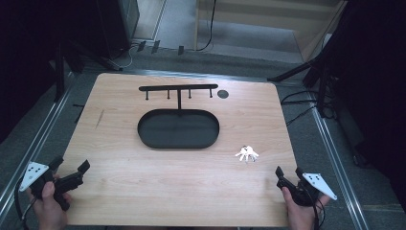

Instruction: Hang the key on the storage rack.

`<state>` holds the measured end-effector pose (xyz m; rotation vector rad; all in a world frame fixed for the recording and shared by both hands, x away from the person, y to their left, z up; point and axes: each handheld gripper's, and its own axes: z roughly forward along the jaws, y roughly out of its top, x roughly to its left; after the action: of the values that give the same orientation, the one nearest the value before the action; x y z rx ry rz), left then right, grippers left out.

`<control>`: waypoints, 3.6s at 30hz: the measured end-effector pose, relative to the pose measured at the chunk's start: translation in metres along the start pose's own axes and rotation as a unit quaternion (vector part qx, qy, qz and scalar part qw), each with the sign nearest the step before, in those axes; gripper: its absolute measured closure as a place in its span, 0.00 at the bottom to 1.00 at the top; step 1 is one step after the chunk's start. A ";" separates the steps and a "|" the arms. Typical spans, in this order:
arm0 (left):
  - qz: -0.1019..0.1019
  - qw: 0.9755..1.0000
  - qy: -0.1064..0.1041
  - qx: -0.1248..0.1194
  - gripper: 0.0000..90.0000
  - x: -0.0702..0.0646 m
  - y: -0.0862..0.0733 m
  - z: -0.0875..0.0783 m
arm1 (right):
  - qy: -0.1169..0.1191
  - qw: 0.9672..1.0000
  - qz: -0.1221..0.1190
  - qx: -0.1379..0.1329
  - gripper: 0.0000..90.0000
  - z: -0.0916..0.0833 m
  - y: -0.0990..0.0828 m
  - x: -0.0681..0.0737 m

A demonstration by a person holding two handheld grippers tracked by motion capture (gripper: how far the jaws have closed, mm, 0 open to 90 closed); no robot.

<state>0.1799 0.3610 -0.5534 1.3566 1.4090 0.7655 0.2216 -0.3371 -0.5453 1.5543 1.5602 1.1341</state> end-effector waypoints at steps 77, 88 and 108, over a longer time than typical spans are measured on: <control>-0.006 1.000 -0.004 0.005 0.00 0.001 0.001 0.001 | -0.018 0.911 -0.089 0.402 0.71 0.125 0.084 0.106; -0.006 1.000 -0.004 0.006 0.00 0.001 0.001 0.001 | -0.001 0.900 -0.109 0.422 0.76 0.115 0.081 0.098; -0.011 1.000 -0.005 0.007 0.00 0.002 0.001 0.002 | 0.039 0.904 -0.183 0.385 0.99 0.103 0.141 0.123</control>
<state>0.1823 0.3628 -0.5535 1.3515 1.4218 0.7355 0.3640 -0.2137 -0.4454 1.5640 2.4091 0.3668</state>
